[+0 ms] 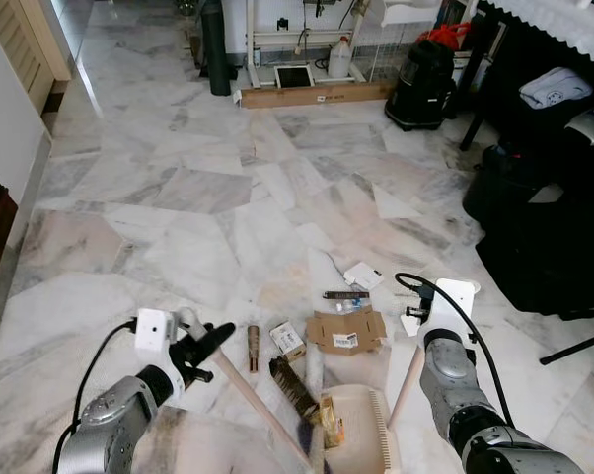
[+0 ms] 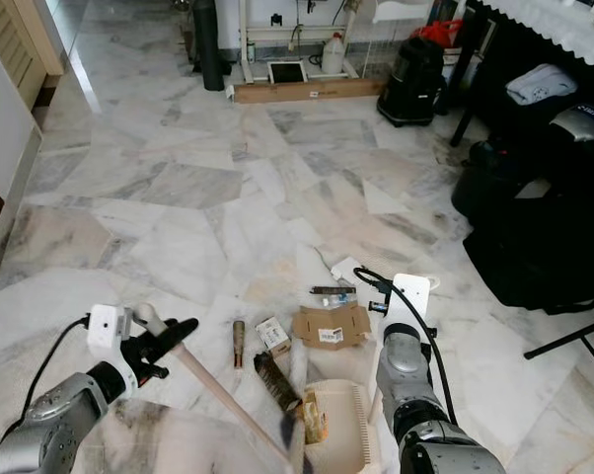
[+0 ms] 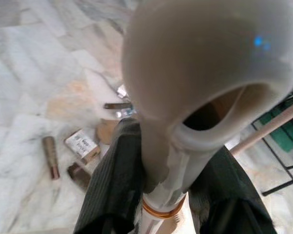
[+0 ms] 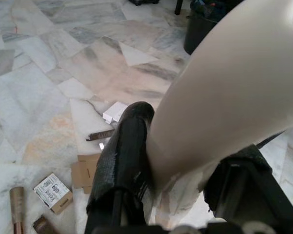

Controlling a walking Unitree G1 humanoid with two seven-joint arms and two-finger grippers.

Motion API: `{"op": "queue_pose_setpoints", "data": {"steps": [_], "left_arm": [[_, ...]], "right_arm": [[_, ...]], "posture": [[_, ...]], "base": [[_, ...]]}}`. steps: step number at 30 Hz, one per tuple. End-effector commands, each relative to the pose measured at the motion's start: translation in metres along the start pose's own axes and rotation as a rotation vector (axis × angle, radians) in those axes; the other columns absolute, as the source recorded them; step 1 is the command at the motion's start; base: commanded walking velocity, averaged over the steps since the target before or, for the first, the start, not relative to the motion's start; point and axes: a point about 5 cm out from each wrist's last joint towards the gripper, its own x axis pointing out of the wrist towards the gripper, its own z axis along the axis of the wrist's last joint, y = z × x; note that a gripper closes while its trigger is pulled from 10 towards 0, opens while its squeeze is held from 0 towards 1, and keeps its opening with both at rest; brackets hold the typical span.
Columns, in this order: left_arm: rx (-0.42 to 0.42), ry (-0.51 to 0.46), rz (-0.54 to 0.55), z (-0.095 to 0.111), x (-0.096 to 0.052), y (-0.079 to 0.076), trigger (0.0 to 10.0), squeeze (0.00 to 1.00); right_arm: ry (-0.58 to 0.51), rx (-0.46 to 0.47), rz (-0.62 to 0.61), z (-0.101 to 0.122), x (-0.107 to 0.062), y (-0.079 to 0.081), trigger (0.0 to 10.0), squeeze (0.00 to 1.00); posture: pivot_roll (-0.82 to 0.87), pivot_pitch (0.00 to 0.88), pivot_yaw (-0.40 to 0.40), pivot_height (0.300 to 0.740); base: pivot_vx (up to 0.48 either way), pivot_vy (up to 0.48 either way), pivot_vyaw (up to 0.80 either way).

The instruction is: Sweep floor

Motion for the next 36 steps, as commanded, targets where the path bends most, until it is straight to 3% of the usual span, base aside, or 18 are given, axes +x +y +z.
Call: {"op": "queue_pose_setpoints", "data": {"steps": [1, 12, 25, 30, 36], "left_arm": [[-0.048, -0.018, -0.077, 0.002, 0.003, -0.011, 10.0, 0.0], [0.0, -0.109, -0.047, 0.025, 0.009, -0.012, 10.0, 0.0], [0.059, -0.323, 0.013, 0.073, 0.01, -0.015, 10.0, 0.0], [0.077, -0.406, 0.098, 0.086, 0.011, -0.011, 10.0, 0.0], [0.165, -0.473, 0.268, 0.092, 0.011, -0.003, 10.0, 0.0]], "right_arm": [[0.051, -0.016, -0.001, -0.011, -0.003, 0.0, 10.0, 0.0], [0.045, -0.012, 0.001, -0.01, -0.003, 0.001, 10.0, 0.0], [0.016, 0.015, -0.022, -0.005, -0.002, -0.005, 10.0, 0.0], [-0.018, 0.039, -0.026, 0.001, 0.0, -0.005, 10.0, 0.0], [-0.072, 0.067, -0.033, 0.011, 0.002, -0.005, 10.0, 0.0]], "posture": [[0.06, 0.091, -0.078, 0.74], [0.06, 0.084, -0.077, 0.74], [0.05, 0.083, -0.078, 0.74], [0.05, 0.082, -0.079, 0.74], [0.05, 0.081, -0.079, 0.74]], "base": [[0.0, 0.0, 0.0], [0.0, 0.0, 0.0], [0.0, 0.0, 0.0], [0.0, 0.0, 0.0], [0.0, 0.0, 0.0]]}}
